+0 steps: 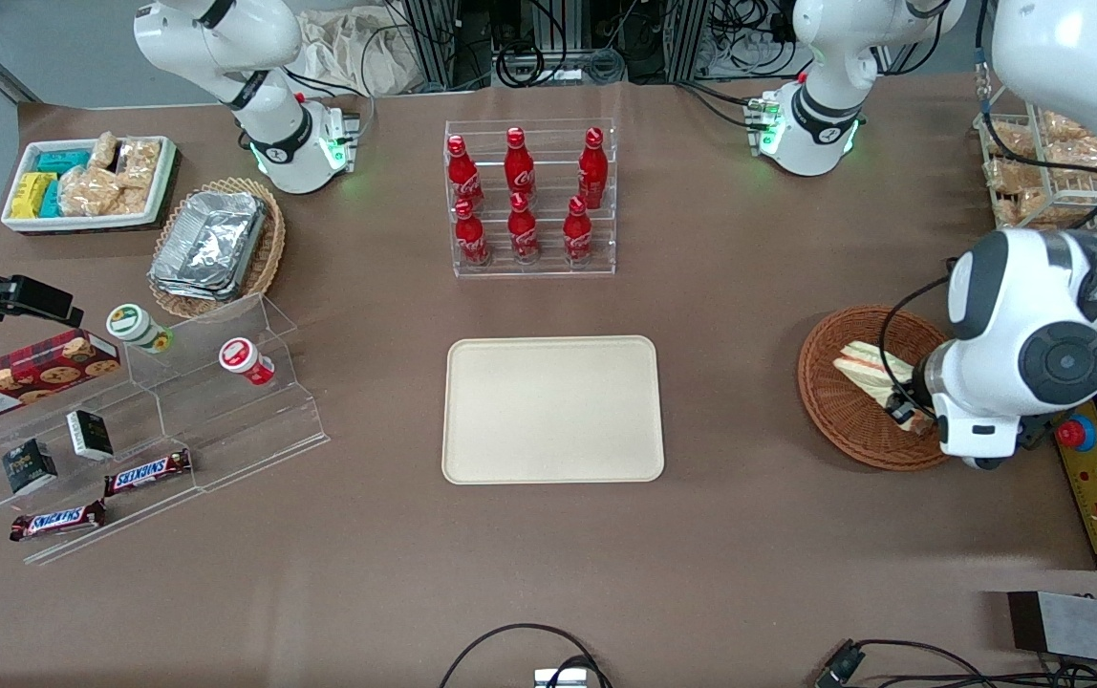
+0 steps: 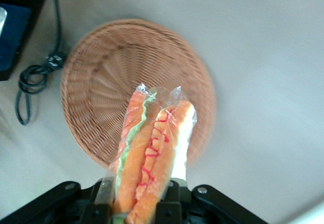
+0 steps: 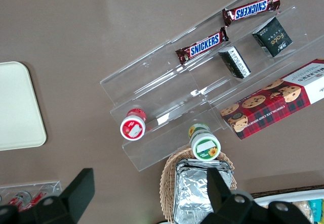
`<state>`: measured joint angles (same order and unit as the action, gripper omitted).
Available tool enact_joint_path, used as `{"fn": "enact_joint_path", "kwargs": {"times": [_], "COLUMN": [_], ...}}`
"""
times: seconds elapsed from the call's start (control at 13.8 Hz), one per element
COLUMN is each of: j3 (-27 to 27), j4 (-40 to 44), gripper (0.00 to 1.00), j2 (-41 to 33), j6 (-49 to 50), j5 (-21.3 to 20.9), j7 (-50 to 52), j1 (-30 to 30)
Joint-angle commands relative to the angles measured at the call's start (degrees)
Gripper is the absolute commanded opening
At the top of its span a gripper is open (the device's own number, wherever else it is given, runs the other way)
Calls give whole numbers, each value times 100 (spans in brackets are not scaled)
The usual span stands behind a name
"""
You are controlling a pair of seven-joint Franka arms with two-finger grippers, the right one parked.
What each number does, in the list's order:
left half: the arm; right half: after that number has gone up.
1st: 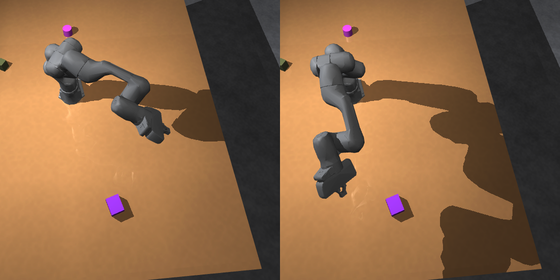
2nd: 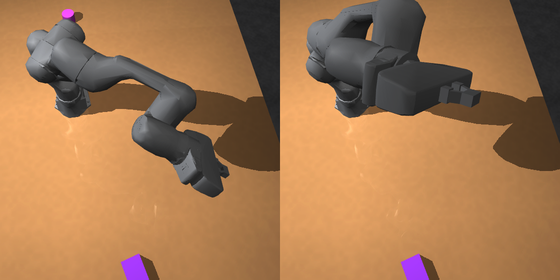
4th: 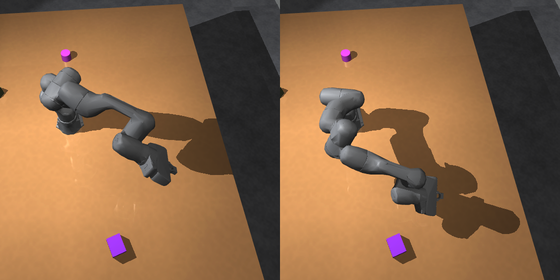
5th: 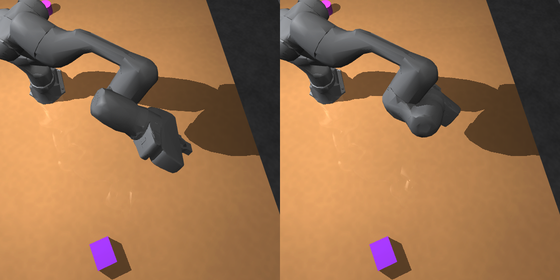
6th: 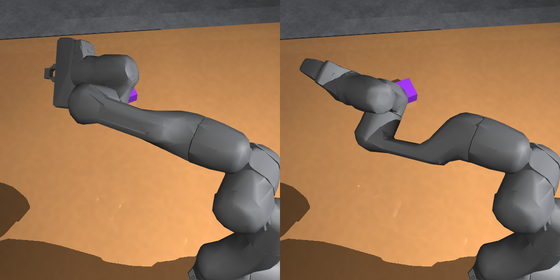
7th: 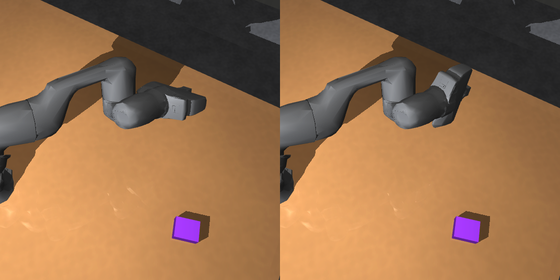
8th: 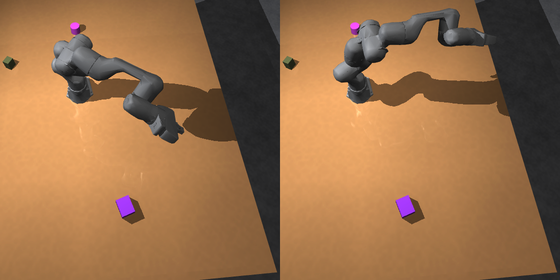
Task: Place sandwich from basket to tray
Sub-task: 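Carry the sandwich over to the beige tray and lower it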
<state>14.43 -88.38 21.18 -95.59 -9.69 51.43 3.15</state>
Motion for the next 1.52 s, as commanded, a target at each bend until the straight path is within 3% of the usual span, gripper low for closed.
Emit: {"fn": "enact_joint_path", "kwargs": {"times": [0.0,0.14,0.36,0.58,0.94,1.01,1.08,1.16,1.23,1.45], "j3": [576,1042,1159,1158,1141,1141,1141,1132,1132,1132], "j4": [576,664,761,735,743,752,761,778,779,1014], "gripper": [0,0,0,0,0,7,24,66,100,100], "j2": [88,297,1053,1782,2496,2505,2514,2566,2549,2453], "j6": [313,208,-694,-1198,-1436,-1445,-1453,-1541,-1602,-1577], "j5": [257,231,161,-531,-1122,-1123,-1131,-1131,-1140,-1131], "j7": [-125,-317,-345,-389,-371,-371,-397,-389,-371,-318], "j1": [-138,-357,-1138,-1544,-1888,-1914,-1914,-1906,-1914,-1879]}}
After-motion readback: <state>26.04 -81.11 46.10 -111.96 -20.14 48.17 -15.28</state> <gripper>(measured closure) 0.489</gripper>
